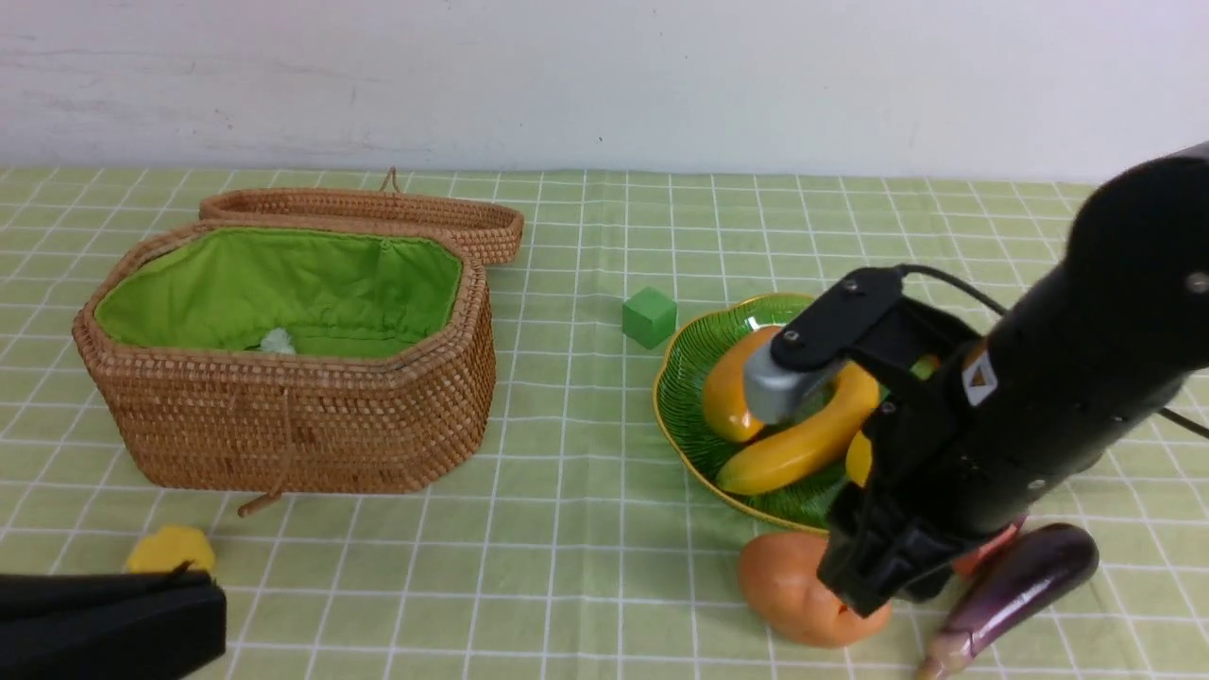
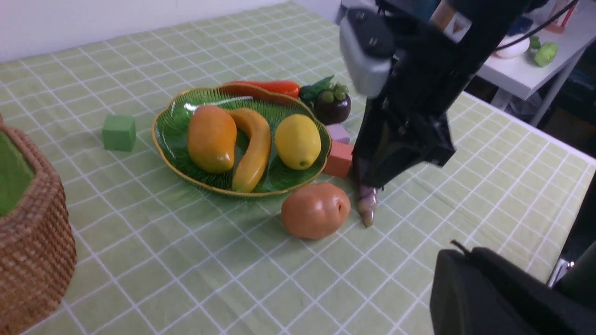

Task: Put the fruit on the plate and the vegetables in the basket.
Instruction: Use the right arm to grab a potato and put it into the left basket

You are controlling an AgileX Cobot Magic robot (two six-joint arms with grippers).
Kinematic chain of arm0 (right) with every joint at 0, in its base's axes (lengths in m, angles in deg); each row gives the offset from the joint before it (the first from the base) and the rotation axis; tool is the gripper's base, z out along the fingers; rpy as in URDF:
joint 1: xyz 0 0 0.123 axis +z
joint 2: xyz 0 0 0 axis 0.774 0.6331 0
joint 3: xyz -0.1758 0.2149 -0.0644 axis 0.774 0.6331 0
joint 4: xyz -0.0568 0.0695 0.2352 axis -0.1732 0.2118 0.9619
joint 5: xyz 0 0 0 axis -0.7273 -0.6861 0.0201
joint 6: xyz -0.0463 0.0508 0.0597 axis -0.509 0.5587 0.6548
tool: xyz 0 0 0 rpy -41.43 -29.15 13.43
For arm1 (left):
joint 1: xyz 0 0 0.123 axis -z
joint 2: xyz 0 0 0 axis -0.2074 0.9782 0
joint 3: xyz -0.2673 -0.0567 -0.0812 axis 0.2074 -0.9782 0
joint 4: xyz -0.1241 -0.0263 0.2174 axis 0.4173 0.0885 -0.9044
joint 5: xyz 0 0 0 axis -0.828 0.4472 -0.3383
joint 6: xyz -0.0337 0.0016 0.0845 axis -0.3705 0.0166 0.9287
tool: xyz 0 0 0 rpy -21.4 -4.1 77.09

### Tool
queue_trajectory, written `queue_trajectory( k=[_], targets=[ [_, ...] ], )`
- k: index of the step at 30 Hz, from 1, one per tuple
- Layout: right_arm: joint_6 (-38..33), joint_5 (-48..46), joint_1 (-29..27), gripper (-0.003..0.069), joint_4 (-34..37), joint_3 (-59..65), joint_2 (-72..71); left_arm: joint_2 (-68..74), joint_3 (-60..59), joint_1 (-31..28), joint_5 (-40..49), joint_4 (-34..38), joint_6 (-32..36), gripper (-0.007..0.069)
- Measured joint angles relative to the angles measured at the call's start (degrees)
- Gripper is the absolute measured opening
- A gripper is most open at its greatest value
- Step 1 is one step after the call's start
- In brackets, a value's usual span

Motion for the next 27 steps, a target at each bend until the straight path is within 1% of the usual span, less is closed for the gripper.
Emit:
queue_trajectory(
  k=[3,4,5,7,9,20,27],
  targets=[
    [-0.26,1.77,0.0,0.0496,-2.16,0.0,3.76,0.0,0.0,0.0,-3.05,0.08,0.0,-0.0013],
    [-0.26,1.86,0.0,0.0496,-2.33,0.0,4.02,0.0,0.0,0.0,-3.18,0.07,0.0,-0.0013],
    [-0.26,2.6,0.0,0.0527,-3.16,0.0,5.59,0.0,0.0,0.0,-3.74,0.07,0.0,-0.0013],
    [-0.3,4.15,0.0,0.0561,-5.12,0.0,8.37,0.0,0.0,0.0,-4.03,0.07,0.0,-0.0013],
    [-0.3,5.95,0.0,0.0579,-6.86,0.0,10.51,0.0,0.0,0.0,-4.33,0.07,0.0,-0.0013],
    [-0.78,12.47,0.0,0.0588,-9.67,0.0,16.14,0.0,0.0,0.0,-3.9,0.1,0.0,-0.0013],
    [-0.78,12.28,0.0,0.059,-8.19,-0.02,16.44,0.0,0.0,0.0,-0.4,0.14,0.0,-0.0013]
  ],
)
